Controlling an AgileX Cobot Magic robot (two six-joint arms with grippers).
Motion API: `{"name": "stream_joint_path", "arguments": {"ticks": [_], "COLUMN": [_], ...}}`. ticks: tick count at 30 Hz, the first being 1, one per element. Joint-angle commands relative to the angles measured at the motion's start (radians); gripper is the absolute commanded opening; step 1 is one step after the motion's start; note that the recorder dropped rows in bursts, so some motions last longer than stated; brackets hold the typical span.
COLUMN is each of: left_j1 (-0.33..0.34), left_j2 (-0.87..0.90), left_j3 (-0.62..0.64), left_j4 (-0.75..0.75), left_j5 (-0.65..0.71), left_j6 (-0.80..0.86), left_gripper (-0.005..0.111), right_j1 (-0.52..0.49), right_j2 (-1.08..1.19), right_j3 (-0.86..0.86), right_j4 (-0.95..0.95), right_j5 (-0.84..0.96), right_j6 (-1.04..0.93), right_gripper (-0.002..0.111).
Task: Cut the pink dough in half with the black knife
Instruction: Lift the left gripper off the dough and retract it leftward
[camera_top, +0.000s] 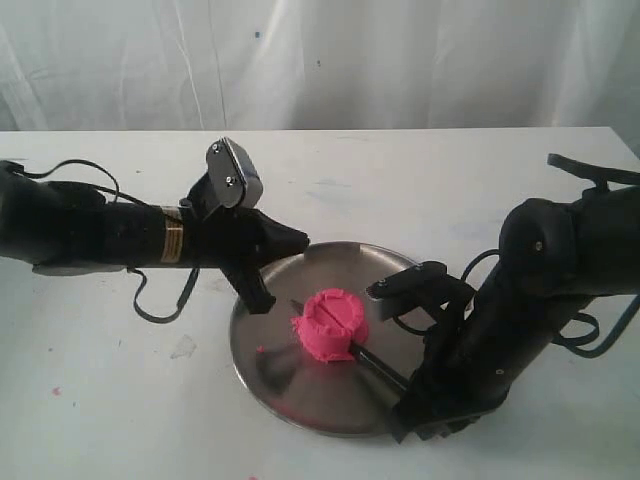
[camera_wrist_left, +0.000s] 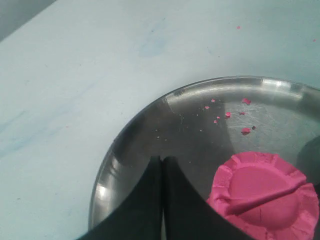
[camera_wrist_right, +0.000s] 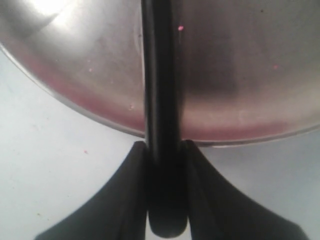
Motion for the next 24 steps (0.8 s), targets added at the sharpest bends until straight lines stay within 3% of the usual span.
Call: {"name": "stream_joint_path", "arguments": {"ticks": [1,6,12,17,24], "left_j1": [-0.003,-0.003,-0.003,-0.003,-0.003], "left_j2": [-0.123,-0.262,-0.502,-0.765,-1.127], "left_j3": [0.073,0.189,0.330,0.356,0.347], "left_j4": [0.024,0.038,0.032,0.030,0.030], "left_j5": [0.157,0.405,0.441,0.535,0.909], "left_j6": [-0.026,-0.131,-0.133,-0.135,-0.133], "left_gripper": [0.000,0.000,0.000,0.000,0.000], "right_j1": [0.000,0.000,0.000,0.000,0.000], "right_j2": [-0.001,-0.001,-0.001,-0.001,-0.001], "right_j3": [-0.001,-0.001,-0.001,-0.001,-0.001], "right_j4": [0.003,0.001,-0.001,-0.003,-0.005], "right_j5": [-0.014,-0.014,-0.014,-0.014,0.011], "right_j6": [0.006,0.006,0.006,0.004,-0.015], "right_gripper": [0.000,0.000,0.000,0.000,0.000]}}
